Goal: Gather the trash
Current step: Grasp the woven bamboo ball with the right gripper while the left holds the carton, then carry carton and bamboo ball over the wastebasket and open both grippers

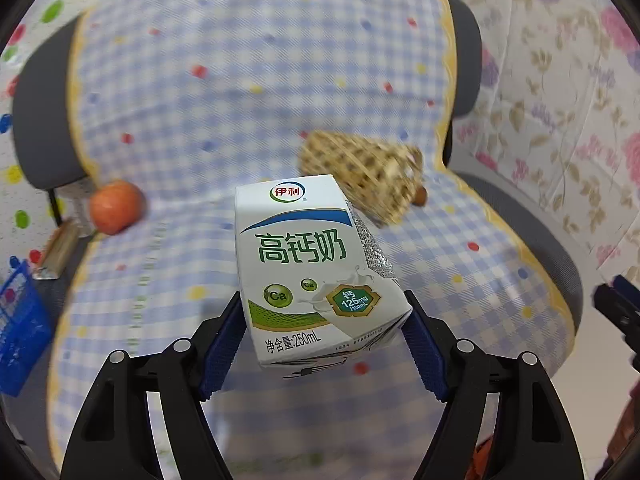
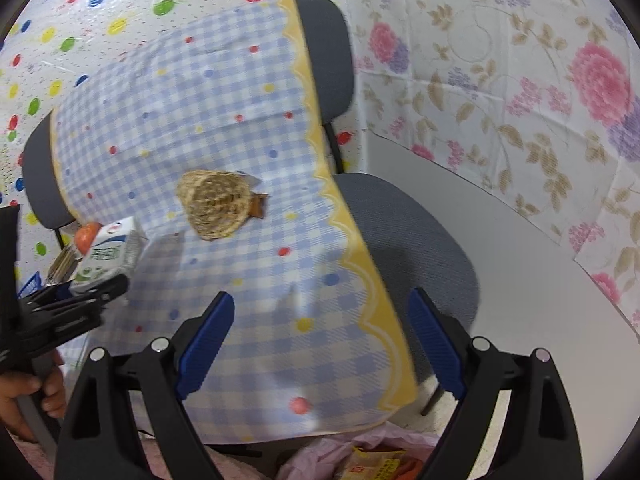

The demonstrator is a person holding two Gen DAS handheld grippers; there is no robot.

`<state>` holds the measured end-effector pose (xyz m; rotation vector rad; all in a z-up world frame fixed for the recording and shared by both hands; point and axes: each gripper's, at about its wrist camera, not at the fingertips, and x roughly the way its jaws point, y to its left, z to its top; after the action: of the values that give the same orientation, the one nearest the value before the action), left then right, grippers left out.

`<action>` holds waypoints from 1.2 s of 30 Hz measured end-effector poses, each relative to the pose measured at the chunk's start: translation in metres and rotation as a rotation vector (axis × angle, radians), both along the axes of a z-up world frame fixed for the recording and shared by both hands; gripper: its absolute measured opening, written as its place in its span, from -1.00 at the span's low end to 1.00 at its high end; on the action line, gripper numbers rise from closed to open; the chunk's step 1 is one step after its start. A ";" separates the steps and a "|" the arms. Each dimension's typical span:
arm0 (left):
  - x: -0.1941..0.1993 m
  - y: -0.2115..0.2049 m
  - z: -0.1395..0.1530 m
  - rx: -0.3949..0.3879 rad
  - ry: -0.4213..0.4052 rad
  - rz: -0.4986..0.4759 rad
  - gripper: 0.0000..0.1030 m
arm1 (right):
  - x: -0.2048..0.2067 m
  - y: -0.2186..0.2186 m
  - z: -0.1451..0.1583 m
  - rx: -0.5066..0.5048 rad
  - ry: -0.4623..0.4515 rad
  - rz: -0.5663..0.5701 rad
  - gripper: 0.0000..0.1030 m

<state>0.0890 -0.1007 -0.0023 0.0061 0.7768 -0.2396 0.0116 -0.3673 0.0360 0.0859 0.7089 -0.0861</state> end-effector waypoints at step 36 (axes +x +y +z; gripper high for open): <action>0.021 0.111 0.005 -0.039 -0.023 0.135 0.47 | 0.166 0.142 -0.019 -0.020 0.064 0.347 -0.85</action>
<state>0.1101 0.0103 0.0032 -0.0795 0.7458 -0.1265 0.1771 -0.2249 0.0167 -0.0603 0.7770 0.2370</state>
